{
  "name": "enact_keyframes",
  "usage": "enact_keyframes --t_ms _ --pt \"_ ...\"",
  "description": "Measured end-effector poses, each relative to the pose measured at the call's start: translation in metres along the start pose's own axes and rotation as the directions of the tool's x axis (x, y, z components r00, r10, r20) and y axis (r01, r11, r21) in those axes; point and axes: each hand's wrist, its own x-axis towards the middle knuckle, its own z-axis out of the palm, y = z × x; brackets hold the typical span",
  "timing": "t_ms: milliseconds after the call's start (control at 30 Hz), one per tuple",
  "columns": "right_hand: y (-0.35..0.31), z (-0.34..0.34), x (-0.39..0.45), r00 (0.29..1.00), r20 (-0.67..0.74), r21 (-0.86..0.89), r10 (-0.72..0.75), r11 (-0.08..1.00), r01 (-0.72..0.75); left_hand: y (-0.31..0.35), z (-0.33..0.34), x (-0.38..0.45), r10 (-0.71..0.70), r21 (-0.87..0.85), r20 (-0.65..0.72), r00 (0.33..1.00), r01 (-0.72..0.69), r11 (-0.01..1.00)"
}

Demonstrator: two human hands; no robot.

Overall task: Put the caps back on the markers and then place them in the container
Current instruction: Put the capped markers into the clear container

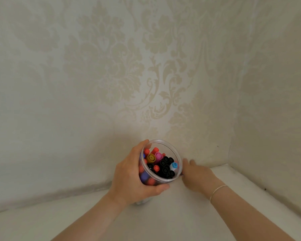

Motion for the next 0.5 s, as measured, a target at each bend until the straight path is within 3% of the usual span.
enact_keyframes --t_ms 133,200,233,300,367,433,500 --pt "0.015 -0.064 -0.009 0.962 -0.263 0.292 0.071 0.956 0.009 -0.002 0.001 0.000 -0.008 -0.006 0.015 1.000 0.008 1.000" --pt "0.018 -0.099 -0.017 0.901 -0.408 0.539 0.148 0.836 0.107 -0.002 0.001 0.000 -0.022 -0.001 0.021 1.000 0.022 1.000" --pt "0.016 -0.115 -0.023 0.866 -0.459 0.666 0.199 0.722 0.188 -0.002 0.001 0.000 -0.030 0.001 0.023 0.999 0.030 1.000" --pt "0.007 -0.142 -0.037 0.820 -0.500 0.844 0.280 0.370 0.388 -0.002 0.001 0.000 -0.043 0.002 0.022 0.999 0.043 0.999" --pt "-0.002 -0.158 -0.049 0.812 -0.506 0.860 0.291 0.096 0.501 -0.002 0.001 0.000 -0.043 0.008 0.022 0.999 0.043 0.999" --pt "-0.014 -0.162 -0.056 0.823 -0.516 0.852 0.237 0.044 0.521 -0.001 0.001 0.001 -0.034 0.010 0.025 0.999 0.033 0.999" --pt "-0.027 -0.159 -0.057 0.831 -0.525 0.850 0.184 0.154 0.503 0.001 0.001 0.001 -0.025 0.007 0.031 0.999 0.025 1.000"
